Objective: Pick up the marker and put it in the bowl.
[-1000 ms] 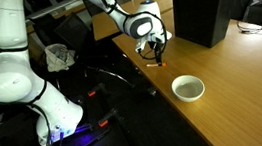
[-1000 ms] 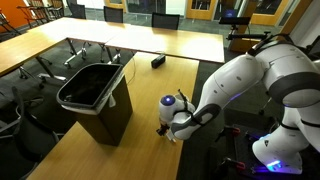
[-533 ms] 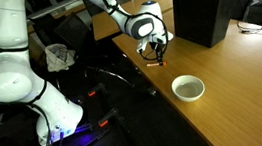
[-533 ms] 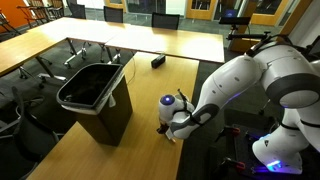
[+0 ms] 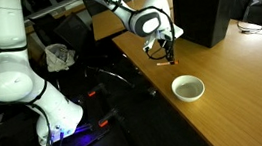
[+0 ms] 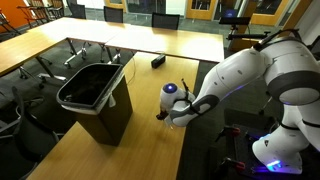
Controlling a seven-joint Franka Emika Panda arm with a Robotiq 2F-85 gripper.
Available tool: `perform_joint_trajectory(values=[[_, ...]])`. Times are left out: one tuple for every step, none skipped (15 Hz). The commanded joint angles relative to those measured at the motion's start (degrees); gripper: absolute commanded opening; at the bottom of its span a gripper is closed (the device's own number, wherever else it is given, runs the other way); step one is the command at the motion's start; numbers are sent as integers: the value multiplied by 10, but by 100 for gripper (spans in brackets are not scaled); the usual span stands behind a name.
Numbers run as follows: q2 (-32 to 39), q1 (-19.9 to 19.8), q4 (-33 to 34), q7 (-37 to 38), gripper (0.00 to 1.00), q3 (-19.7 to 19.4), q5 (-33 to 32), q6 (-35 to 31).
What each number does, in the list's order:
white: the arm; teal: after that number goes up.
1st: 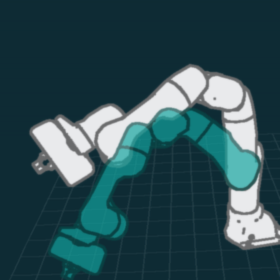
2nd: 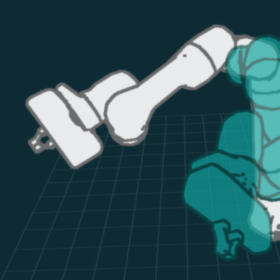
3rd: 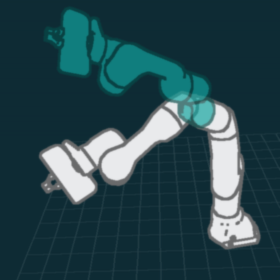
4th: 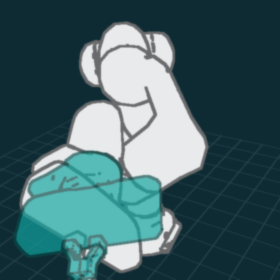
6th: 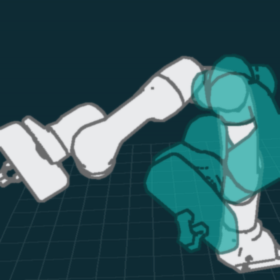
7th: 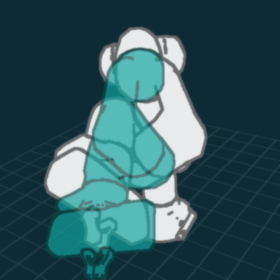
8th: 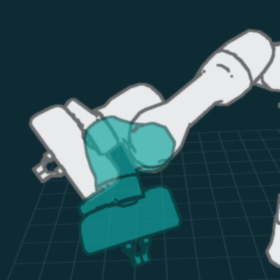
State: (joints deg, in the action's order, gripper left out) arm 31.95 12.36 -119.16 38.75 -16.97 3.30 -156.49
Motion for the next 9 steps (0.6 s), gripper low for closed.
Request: perform_joint_trajectory(values=[[-20,23,-15,51,5,-61,-30,-50],[-24,31,-19,66,5,-85,-41,-66],[-28,41,-25,83,5,-112,-53,-78],[-29,63,-34,109,5,-149,-75,-99],[-26,94,-42,144,5,-195,-100,-119],[-20,126,-51,178,5,-243,-121,-140],[-13,152,-58,199,5,-279,-127,-148],[-2,188,-66,222,5,-324,-132,-160],[6,218,-75,233,5,-360,-131,-165]])
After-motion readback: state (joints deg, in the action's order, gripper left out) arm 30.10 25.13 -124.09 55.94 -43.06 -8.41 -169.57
